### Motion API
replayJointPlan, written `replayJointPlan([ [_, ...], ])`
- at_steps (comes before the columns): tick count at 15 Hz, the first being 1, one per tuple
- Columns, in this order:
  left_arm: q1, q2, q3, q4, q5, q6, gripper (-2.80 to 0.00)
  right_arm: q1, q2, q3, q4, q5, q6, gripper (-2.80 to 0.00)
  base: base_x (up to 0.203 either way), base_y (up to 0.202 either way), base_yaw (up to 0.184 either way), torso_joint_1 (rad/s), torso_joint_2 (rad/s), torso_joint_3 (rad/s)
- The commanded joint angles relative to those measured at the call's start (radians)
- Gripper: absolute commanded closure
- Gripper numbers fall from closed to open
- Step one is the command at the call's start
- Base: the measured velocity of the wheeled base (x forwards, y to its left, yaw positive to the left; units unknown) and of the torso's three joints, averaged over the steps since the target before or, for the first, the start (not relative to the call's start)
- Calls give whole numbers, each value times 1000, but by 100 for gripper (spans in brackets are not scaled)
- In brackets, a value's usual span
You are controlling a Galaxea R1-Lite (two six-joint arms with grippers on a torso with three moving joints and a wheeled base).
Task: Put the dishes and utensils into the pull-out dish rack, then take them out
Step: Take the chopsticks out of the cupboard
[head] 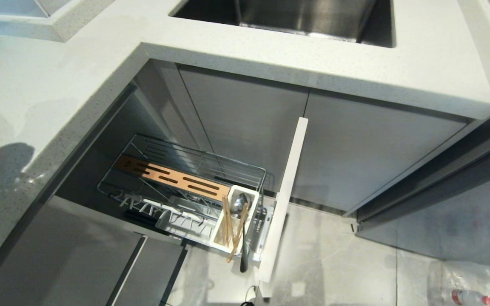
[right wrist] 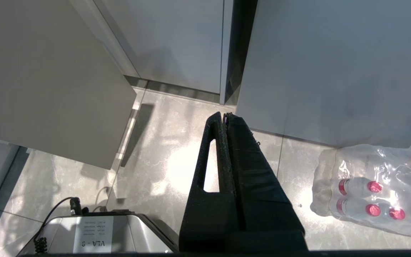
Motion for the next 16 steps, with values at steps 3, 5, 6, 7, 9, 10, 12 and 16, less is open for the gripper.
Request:
replayJointPlan([
  [3, 2, -2, 9, 4, 0, -6, 0, -1, 1, 2, 0, 0, 0, 0, 0, 0, 0, 0, 0, 0],
  [5, 2, -2, 15, 4, 0, -8, 0, -1, 1, 2, -1, 0, 0, 0, 0, 0, 0, 0, 0, 0],
  [6, 2, -3, 18, 4, 0, -10, 0, -1, 1, 2, 0, 0, 0, 0, 0, 0, 0, 0, 0, 0],
  [7, 2, -5, 20, 7, 0, -10, -280, -1, 1, 2, 1, 0, 0, 0, 0, 0, 0, 0, 0, 0],
  [9, 2, -7, 17, 13, 0, -13, -280, -1, 1, 2, 1, 0, 0, 0, 0, 0, 0, 0, 0, 0],
  [10, 2, -8, 17, 14, 0, -15, -280, 0, 1, 2, 0, 0, 0, 0, 0, 0, 0, 0, 0, 0],
  [12, 2, -11, 13, 13, 0, -15, -280, -1, 1, 2, -1, 0, 0, 0, 0, 0, 0, 0, 0, 0],
  [16, -4, -28, -10, 10, 0, -15, -280, -1, 1, 2, -1, 0, 0, 0, 0, 0, 0, 0, 0, 0],
])
